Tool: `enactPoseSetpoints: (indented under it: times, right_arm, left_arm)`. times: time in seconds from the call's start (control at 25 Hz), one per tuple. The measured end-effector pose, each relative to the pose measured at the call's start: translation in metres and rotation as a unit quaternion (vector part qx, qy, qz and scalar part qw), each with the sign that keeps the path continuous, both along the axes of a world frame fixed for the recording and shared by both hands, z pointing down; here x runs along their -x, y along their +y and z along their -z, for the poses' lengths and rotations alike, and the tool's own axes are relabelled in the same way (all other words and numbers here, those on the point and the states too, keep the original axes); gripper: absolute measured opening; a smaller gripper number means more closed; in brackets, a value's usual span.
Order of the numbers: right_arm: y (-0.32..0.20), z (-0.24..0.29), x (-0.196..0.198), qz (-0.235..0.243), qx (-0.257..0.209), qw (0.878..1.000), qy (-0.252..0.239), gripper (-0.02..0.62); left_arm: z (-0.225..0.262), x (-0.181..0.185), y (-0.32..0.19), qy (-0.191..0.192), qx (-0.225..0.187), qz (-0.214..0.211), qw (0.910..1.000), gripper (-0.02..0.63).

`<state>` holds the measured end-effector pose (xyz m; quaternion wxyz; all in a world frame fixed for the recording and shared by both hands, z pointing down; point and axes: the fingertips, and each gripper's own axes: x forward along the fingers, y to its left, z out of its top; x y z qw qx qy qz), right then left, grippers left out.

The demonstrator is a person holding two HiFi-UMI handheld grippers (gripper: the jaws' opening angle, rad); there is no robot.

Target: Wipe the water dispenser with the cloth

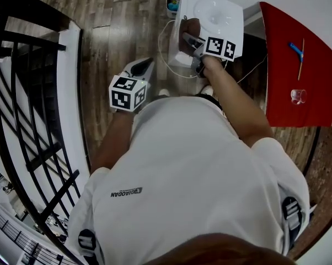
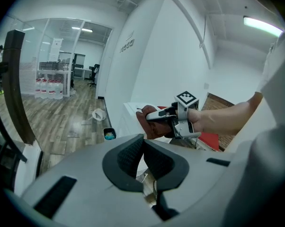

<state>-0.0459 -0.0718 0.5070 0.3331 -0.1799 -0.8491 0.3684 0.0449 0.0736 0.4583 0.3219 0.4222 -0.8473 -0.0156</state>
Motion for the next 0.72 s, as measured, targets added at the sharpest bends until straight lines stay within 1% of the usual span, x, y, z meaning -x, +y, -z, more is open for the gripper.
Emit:
enactPoseSetpoints:
  times: [0.12, 0.28, 0.44, 0.72]
  right_arm:
    - [-0.012, -0.001, -0.003, -0.015, -0.009, 1.000, 0.005, 0.051]
    - [-0.033, -0.003, -0.008, -0.036, -0.018, 0.999, 0.009, 0.051]
    - [-0.056, -0.003, -0.014, -0.053, -0.026, 0.998, 0.014, 0.051]
    - [-0.100, -0.011, -0.033, -0.091, -0.034, 0.995, 0.027, 0.051]
  left_arm:
    - [0.001, 0.000, -0.002, 0.001, -0.007, -0.004, 1.0000, -0.004]
    - [0.005, 0.000, -0.015, -0.003, -0.018, -0.016, 0.9997, -0.004]
    - [0.002, 0.004, -0.027, 0.000, -0.028, -0.022, 0.9994, -0.003]
    - [0.000, 0.009, -0.049, 0.005, -0.031, -0.041, 0.9987, -0.004]
